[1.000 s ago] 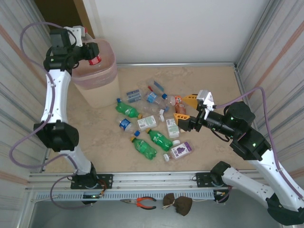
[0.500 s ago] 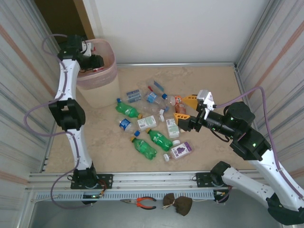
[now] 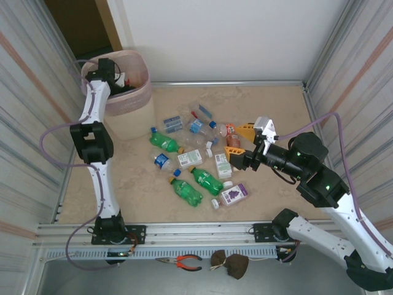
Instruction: Put the plastic bottles in the bin
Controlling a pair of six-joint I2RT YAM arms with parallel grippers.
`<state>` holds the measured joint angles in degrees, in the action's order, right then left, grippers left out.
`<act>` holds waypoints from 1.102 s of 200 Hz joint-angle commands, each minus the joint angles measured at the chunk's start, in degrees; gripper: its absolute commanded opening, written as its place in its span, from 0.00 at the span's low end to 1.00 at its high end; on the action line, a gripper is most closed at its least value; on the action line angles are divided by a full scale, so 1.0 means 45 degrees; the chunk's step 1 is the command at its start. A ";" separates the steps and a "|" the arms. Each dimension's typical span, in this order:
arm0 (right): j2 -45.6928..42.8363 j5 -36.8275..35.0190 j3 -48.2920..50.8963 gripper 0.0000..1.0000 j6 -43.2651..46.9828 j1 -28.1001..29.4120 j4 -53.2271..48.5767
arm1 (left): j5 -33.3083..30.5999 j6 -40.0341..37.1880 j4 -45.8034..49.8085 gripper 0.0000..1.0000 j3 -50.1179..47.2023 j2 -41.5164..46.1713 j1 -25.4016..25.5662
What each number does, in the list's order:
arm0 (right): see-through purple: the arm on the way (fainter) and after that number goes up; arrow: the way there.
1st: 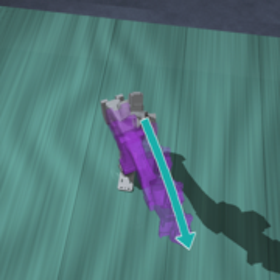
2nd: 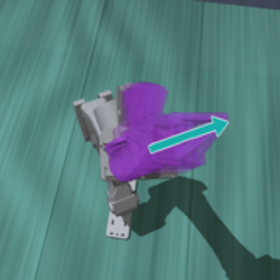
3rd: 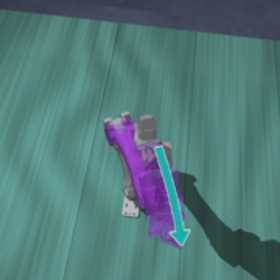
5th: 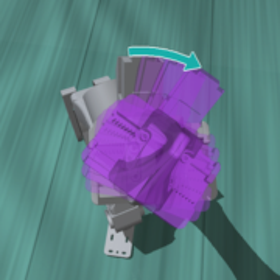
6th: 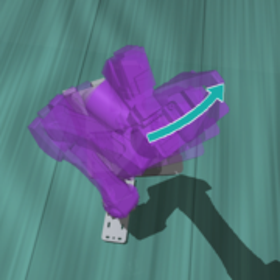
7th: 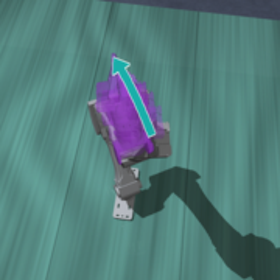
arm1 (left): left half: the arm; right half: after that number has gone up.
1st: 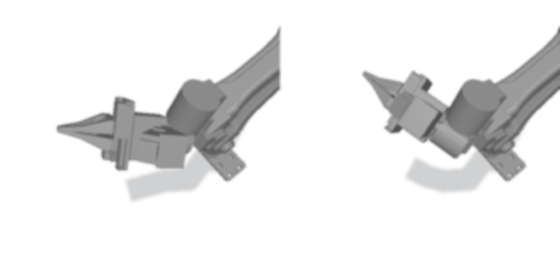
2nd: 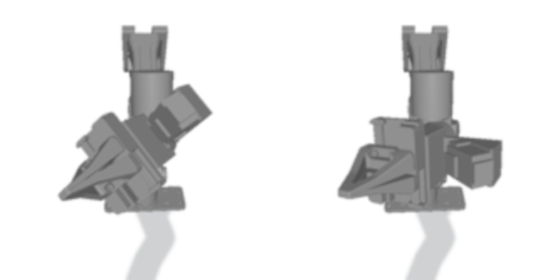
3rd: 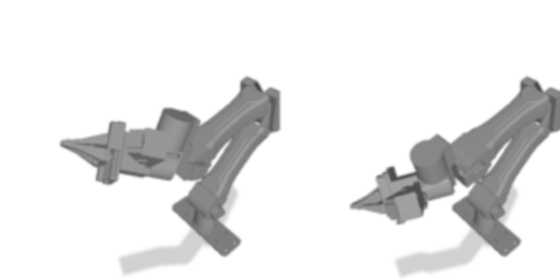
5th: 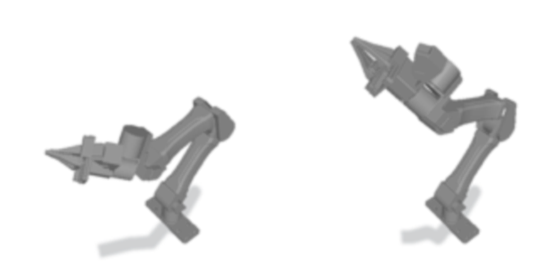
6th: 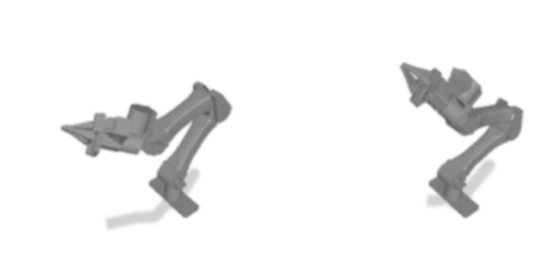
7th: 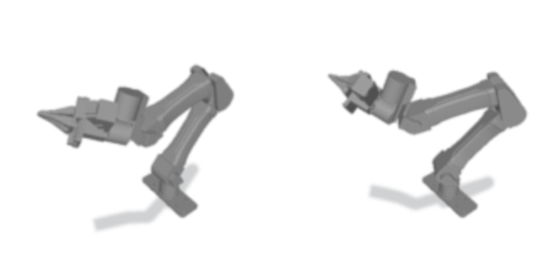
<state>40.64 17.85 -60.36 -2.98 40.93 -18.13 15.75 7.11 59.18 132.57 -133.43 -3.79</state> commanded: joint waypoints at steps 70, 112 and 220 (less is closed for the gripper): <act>-0.0223 -0.0185 0.0380 0.73 -0.0235 0.0087 -0.0041 | -0.1231 -0.0830 0.1139 0.63 -0.1620 -0.1011 0.0525; -0.0204 -0.0101 0.0382 0.73 -0.0256 0.0099 0.0032 | -0.2034 -0.1199 0.1322 0.69 -0.2357 -0.0194 0.0518; -0.0164 -0.0085 0.0346 0.73 -0.0267 0.0104 0.0097 | -0.2315 -0.1731 0.2253 0.92 -0.0266 0.0917 0.0214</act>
<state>40.36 17.58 -58.89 -2.98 40.93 -18.48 4.43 0.38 66.35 127.37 -132.33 -2.68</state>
